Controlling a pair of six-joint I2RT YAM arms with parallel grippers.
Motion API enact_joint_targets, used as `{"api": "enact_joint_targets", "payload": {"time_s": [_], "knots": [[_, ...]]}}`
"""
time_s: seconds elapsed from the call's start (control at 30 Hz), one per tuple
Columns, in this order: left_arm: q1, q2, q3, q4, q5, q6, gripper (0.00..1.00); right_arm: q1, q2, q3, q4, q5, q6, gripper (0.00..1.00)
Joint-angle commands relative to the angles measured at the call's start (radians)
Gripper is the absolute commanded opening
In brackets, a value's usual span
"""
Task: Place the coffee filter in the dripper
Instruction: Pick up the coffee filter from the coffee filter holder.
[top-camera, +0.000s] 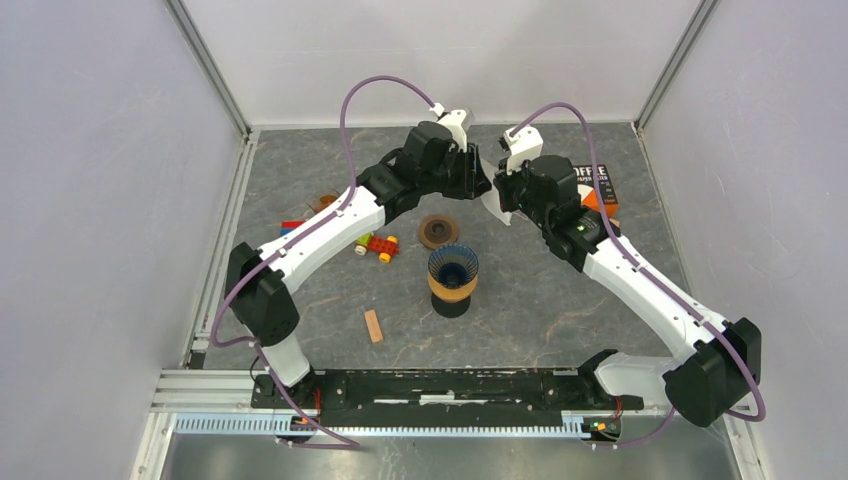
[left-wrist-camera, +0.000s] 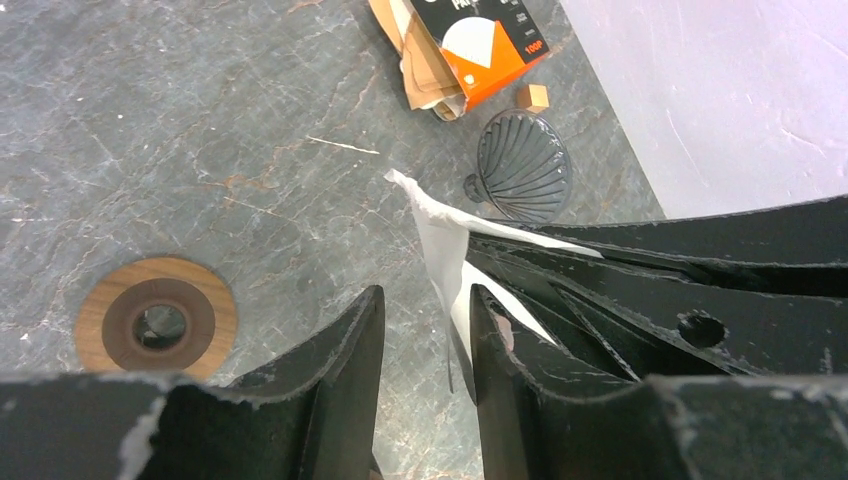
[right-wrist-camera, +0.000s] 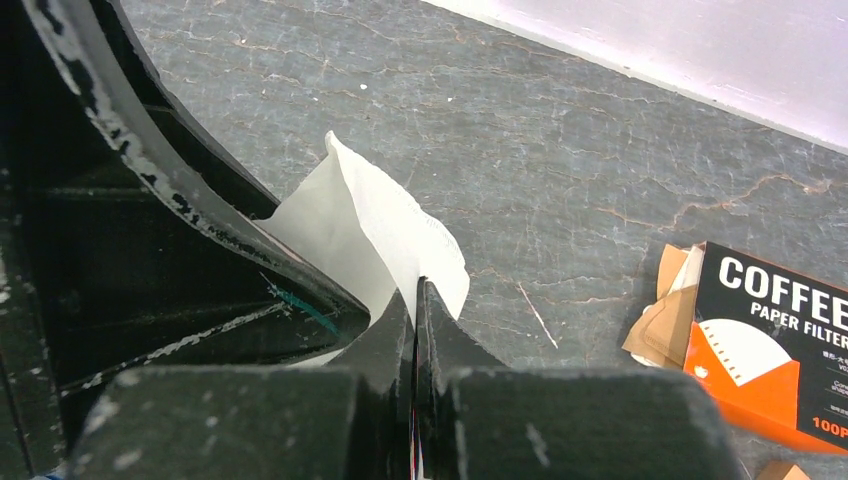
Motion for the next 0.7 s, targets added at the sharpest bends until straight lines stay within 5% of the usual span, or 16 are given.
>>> {"api": "enact_joint_targets", "payload": {"time_s": [0.0, 0.67], "knots": [[-0.005, -0.013, 0.029, 0.009, -0.051, 0.02, 0.44, -0.006, -0.027, 0.027, 0.033, 0.027, 0.017, 0.0], [-0.003, -0.003, -0.016, 0.102, 0.032, -0.045, 0.43, -0.042, -0.021, -0.002, 0.045, -0.05, 0.124, 0.0]]}}
